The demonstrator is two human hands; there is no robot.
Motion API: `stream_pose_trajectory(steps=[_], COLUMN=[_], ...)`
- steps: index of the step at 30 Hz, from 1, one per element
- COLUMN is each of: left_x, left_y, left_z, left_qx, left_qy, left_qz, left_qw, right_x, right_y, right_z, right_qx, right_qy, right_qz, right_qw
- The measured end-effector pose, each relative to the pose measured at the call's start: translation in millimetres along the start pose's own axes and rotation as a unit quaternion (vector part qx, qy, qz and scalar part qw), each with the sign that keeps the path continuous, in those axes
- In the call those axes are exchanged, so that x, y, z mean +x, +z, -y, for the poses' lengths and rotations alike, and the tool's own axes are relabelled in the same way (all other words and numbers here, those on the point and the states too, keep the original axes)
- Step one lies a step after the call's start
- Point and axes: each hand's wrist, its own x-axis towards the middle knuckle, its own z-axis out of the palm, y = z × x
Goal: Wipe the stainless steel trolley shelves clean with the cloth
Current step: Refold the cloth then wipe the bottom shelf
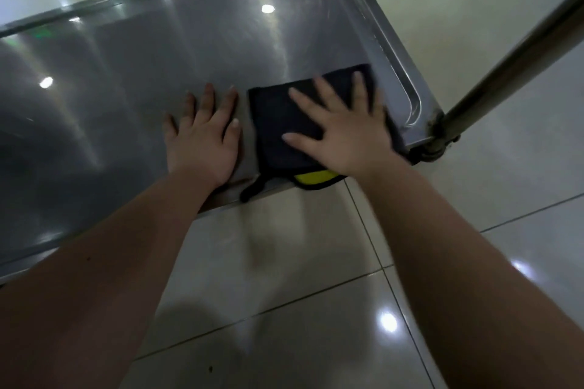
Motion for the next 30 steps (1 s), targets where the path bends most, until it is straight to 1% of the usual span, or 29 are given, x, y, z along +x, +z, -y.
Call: stream_pose_trajectory(steps=[2, 4, 8, 11, 13, 15, 18, 21, 25, 27, 30], left_x=[0.0, 1.0, -3.4, -15.8, -25.8, -33.6, -34.3, -32.3, -33.3, -33.9, -35.0], left_y=[-0.7, -2.3, -9.9, -14.6, -18.5, -19.3, -15.3, -13.5, -12.6, -12.6, -12.2], left_z=[-0.5, -2.8, 8.4, 56.4, 96.5, 120.7, 126.2, 125.4, 127.1, 127.8, 127.3], left_qx=[0.006, 0.008, -0.024, -0.007, 0.011, 0.008, 0.017, 0.011, -0.002, -0.003, -0.001], left_qy=[-0.001, 0.002, -0.003, -0.028, -0.058, -0.089, -0.086, -0.086, -0.078, -0.077, -0.08], left_qz=[0.005, 0.011, 0.014, 0.004, 0.016, 0.027, 0.021, 0.018, 0.017, 0.015, 0.009], left_qw=[1.0, 1.0, 1.0, 1.0, 0.998, 0.996, 0.996, 0.996, 0.997, 0.997, 0.997], right_x=[1.1, -0.2, -0.9, -1.0, -1.6, -1.9, -2.6, -5.8, -8.1, -5.2, -4.3], right_y=[-7.4, -10.1, -10.1, -10.6, -11.4, -11.0, -8.6, 1.2, 19.5, 23.8, 26.3], right_z=[-34.3, -51.8, -47.2, -49.1, -47.9, -41.6, -10.2, 57.3, 153.2, 172.9, 170.1], right_qx=[-0.007, -0.022, -0.024, -0.027, -0.035, -0.041, -0.026, -0.009, -0.007, -0.002, 0.003], right_qy=[0.048, 0.075, 0.07, 0.071, 0.074, 0.087, 0.098, 0.055, -0.021, -0.043, -0.038], right_qz=[0.006, 0.004, 0.003, 0.002, 0.01, 0.016, 0.035, 0.05, 0.044, 0.033, 0.02], right_qw=[0.999, 0.997, 0.997, 0.997, 0.997, 0.995, 0.994, 0.997, 0.999, 0.999, 0.999])
